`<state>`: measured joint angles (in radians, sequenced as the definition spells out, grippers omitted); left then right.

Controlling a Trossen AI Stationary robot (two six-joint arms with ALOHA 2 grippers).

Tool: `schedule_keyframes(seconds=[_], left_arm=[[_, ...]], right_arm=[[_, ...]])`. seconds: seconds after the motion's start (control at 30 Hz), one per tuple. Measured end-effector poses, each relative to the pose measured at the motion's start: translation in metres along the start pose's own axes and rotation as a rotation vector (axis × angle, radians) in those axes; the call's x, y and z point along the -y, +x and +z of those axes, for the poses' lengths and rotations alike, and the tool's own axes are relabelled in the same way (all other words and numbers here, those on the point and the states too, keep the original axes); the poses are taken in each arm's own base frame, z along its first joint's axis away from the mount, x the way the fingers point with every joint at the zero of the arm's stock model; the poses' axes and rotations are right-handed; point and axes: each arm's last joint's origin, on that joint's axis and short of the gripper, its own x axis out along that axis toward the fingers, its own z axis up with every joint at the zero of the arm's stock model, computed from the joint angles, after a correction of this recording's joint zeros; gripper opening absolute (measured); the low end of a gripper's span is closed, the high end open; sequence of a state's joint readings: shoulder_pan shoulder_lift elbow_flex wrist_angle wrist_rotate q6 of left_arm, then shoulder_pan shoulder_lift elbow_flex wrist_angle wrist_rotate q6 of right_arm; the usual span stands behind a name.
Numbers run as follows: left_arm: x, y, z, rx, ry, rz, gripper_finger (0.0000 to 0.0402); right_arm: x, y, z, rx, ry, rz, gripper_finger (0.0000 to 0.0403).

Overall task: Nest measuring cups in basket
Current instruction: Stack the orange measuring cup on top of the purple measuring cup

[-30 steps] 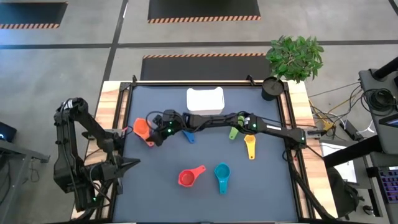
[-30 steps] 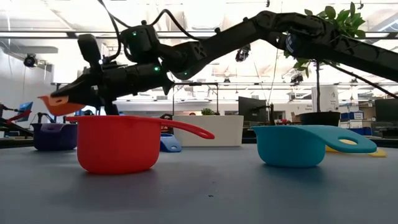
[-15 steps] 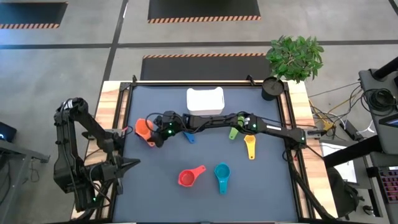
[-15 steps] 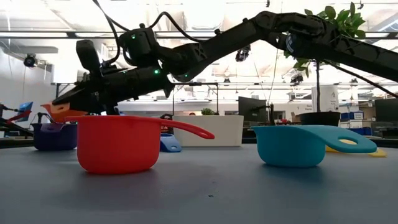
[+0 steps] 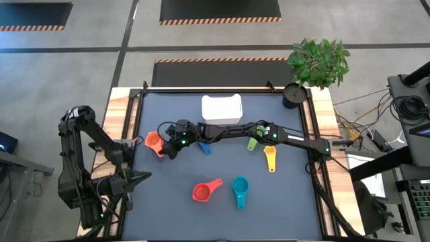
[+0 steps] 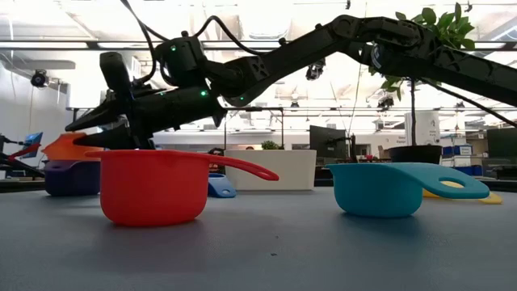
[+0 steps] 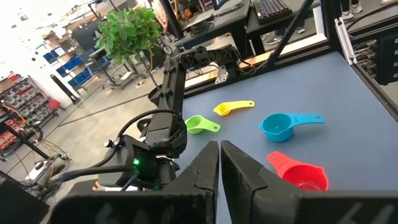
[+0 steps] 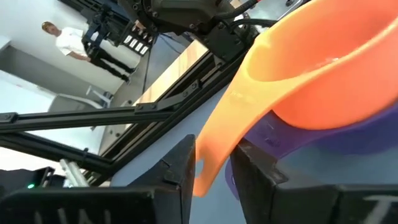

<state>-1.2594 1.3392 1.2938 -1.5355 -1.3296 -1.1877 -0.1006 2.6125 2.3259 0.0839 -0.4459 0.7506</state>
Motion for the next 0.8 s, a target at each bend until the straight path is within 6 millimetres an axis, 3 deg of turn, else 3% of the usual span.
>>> schedule_keyframes(seconds=[0.47, 0.8], left_arm=[[0.0008, 0.0010, 0.0012, 0.019, -0.024, 0.009, 0.0000], [0.0013, 0.0035, 0.0022, 0.018, -0.063, 0.017, 0.0000]], right_arm=[[-0.0013, -0.0019, -0.0006, -0.107, 0.038, 0.109, 0.0132], [-0.0028, -0.0051, 0.0027, -0.149, 0.066, 0.157, 0.0133]])
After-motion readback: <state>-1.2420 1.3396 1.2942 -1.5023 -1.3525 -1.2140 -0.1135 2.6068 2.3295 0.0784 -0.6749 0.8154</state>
